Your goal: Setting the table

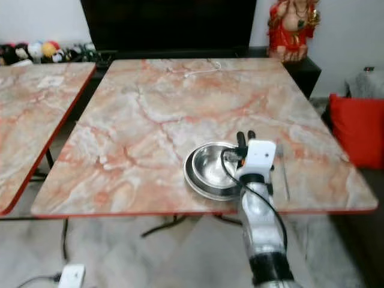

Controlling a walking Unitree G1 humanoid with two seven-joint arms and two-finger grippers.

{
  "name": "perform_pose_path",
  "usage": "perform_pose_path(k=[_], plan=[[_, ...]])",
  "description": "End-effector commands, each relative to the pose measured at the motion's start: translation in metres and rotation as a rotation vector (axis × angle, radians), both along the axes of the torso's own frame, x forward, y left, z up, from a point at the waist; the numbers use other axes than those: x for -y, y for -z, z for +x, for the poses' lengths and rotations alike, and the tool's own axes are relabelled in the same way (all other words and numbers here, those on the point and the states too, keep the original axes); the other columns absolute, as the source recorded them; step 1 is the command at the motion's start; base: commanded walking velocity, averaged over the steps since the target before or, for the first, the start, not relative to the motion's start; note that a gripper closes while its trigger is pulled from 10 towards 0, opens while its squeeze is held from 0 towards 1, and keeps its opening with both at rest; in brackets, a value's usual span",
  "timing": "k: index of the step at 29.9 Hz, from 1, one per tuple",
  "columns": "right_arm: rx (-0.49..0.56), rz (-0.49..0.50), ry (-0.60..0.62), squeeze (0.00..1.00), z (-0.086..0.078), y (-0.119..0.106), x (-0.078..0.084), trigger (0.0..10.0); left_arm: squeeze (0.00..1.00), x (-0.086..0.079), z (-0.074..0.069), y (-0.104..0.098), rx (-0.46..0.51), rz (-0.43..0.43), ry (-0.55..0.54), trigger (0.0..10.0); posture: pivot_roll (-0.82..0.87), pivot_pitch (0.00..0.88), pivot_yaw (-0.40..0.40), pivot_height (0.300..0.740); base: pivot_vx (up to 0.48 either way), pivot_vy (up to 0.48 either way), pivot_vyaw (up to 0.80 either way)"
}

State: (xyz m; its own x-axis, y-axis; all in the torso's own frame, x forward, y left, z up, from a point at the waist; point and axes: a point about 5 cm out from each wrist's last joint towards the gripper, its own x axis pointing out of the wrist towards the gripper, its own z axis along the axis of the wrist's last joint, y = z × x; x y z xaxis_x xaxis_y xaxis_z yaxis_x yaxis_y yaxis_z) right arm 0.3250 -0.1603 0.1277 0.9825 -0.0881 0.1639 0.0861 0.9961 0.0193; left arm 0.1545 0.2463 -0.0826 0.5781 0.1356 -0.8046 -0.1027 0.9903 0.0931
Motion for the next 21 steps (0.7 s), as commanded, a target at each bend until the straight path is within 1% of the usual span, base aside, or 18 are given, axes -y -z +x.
perform_pose_path(k=[1, 4, 7, 8, 11, 13, 15, 18, 21], plan=[[0.031, 0.004, -0.034, 0.00, 0.002, -0.007, -0.012, 10.0, 0.00, -0.011, -0.012, 0.002, -0.025, 0.005, -0.027, 10.0, -0.09, 0.000, 0.015, 0.740, 0.000, 0.480, 0.00], [0.029, 0.006, -0.046, 0.00, 0.002, -0.007, -0.017, 10.0, 0.00, -0.013, -0.020, 0.003, -0.037, 0.007, -0.030, 10.0, -0.08, 0.000, 0.015, 0.740, 0.000, 0.480, 0.00], [0.026, 0.010, -0.055, 0.00, 0.002, -0.006, -0.020, 10.0, 0.00, -0.013, -0.025, 0.005, -0.044, 0.007, -0.030, 10.0, -0.08, 0.000, 0.016, 0.740, 0.000, 0.480, 0.00], [0.026, 0.010, -0.059, 0.00, 0.003, -0.006, -0.022, 10.0, 0.00, -0.012, -0.024, 0.005, -0.046, 0.008, -0.029, 10.0, -0.08, 0.000, 0.016, 0.740, 0.000, 0.480, 0.00], [0.025, 0.011, -0.068, 0.00, 0.003, -0.006, -0.025, 10.0, 0.00, -0.005, -0.015, 0.005, -0.041, 0.006, -0.021, 10.0, -0.08, 0.000, 0.015, 0.740, 0.000, 0.480, 0.00], [0.025, 0.011, -0.070, 0.00, 0.004, -0.006, -0.026, 10.0, 0.00, -0.004, -0.013, 0.004, -0.039, 0.005, -0.019, 10.0, -0.08, 0.000, 0.015, 0.740, 0.000, 0.480, 0.00], [0.023, 0.007, -0.075, 0.00, 0.004, -0.006, -0.027, 10.0, 0.00, 0.006, -0.005, 0.004, -0.032, -0.001, -0.008, 10.0, -0.07, 0.000, 0.013, 0.740, 0.000, 0.480, 0.00], [0.020, 0.005, -0.083, 0.00, 0.004, -0.005, -0.028, 10.0, 0.00, 0.016, -0.003, 0.006, -0.033, -0.007, 0.001, 10.0, -0.07, 0.000, 0.011, 0.740, 0.000, 0.480, 0.00], [0.018, 0.003, -0.093, 0.00, 0.004, -0.005, -0.030, 10.0, 0.00, 0.022, -0.002, 0.007, -0.035, -0.010, 0.006, 10.0, -0.07, 0.000, 0.009, 0.740, 0.000, 0.480, 0.00]])
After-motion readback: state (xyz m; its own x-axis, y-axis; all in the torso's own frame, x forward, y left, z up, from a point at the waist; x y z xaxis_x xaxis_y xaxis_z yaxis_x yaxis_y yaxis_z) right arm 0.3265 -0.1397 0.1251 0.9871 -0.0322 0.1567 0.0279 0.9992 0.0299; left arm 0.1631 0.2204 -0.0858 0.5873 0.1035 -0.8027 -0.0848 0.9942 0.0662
